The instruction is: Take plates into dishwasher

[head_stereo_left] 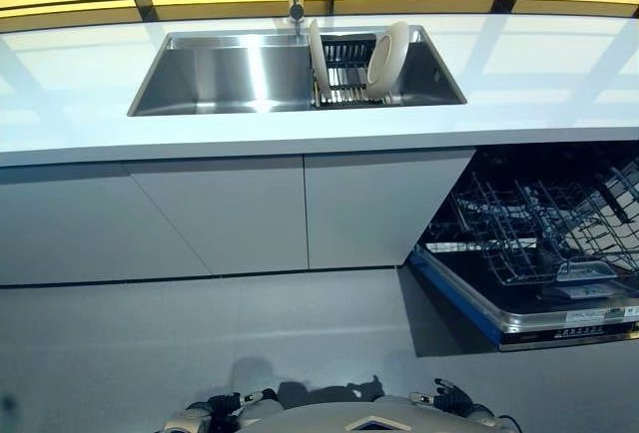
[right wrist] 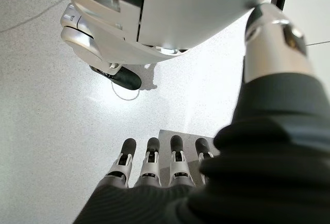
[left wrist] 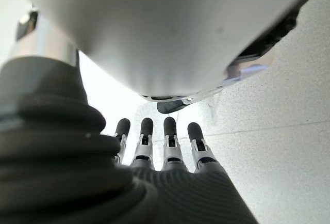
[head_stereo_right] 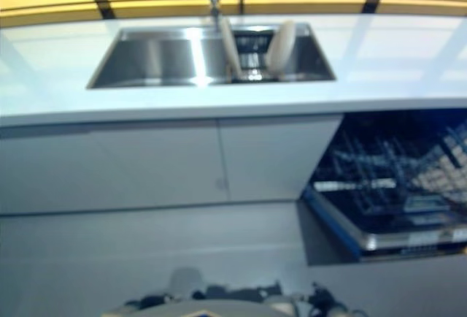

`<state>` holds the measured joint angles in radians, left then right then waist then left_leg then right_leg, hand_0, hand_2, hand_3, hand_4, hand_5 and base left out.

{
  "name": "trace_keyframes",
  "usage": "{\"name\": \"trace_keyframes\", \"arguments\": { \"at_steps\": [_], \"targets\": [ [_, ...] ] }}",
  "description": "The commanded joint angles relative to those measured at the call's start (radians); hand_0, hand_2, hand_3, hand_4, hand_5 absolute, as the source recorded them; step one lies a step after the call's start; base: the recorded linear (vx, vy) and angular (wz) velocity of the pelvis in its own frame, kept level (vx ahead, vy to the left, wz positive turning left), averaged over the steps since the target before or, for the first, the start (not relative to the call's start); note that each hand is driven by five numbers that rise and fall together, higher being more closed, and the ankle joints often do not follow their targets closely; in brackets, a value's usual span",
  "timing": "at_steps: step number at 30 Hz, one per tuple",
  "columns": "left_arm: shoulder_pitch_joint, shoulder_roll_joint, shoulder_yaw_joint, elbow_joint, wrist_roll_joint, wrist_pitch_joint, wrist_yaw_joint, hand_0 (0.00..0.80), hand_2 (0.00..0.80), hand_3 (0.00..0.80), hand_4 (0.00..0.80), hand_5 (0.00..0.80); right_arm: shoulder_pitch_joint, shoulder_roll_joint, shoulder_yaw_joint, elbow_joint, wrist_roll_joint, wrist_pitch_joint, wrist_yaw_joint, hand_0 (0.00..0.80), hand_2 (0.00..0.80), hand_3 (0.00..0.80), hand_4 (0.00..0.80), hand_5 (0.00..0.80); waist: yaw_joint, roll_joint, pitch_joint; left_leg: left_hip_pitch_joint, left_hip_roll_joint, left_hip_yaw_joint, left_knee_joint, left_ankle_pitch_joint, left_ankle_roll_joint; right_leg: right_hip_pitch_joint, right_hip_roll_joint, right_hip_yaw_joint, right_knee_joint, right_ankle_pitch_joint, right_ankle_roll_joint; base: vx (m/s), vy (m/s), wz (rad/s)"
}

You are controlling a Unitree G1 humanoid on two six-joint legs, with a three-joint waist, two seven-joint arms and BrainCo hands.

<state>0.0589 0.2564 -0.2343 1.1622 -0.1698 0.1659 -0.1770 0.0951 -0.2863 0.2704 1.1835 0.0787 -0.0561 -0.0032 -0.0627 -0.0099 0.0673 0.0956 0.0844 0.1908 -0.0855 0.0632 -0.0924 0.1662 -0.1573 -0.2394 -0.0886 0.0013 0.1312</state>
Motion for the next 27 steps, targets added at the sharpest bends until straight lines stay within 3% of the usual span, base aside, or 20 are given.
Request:
{"name": "trace_keyframes", "arguments": {
  "at_steps": [1,27],
  "targets": [
    [-0.069,-0.003,-0.006,0.037,-0.002,0.012,0.004,0.0,0.0,0.0,0.0,0.0,-0.073,0.001,0.008,0.042,0.0,-0.024,-0.002,0.0,0.0,0.0,0.0,0.0,0.02,0.012,0.026,0.031,-0.044,-0.02,0.036,-0.103,0.06,-0.053,0.066,-0.019,0.031,-0.004,-0.028,0.0,0.0,0.0],
    [-0.069,-0.006,-0.002,0.001,-0.02,0.052,-0.003,0.0,0.0,0.0,0.0,0.0,-0.085,0.003,0.018,0.024,0.0,-0.006,-0.005,0.0,0.0,0.0,0.0,0.0,0.041,0.012,0.036,0.02,-0.051,-0.045,0.036,-0.098,0.065,-0.059,0.047,-0.027,0.038,0.001,-0.02,0.002,0.005,0.03]
  ]
}}
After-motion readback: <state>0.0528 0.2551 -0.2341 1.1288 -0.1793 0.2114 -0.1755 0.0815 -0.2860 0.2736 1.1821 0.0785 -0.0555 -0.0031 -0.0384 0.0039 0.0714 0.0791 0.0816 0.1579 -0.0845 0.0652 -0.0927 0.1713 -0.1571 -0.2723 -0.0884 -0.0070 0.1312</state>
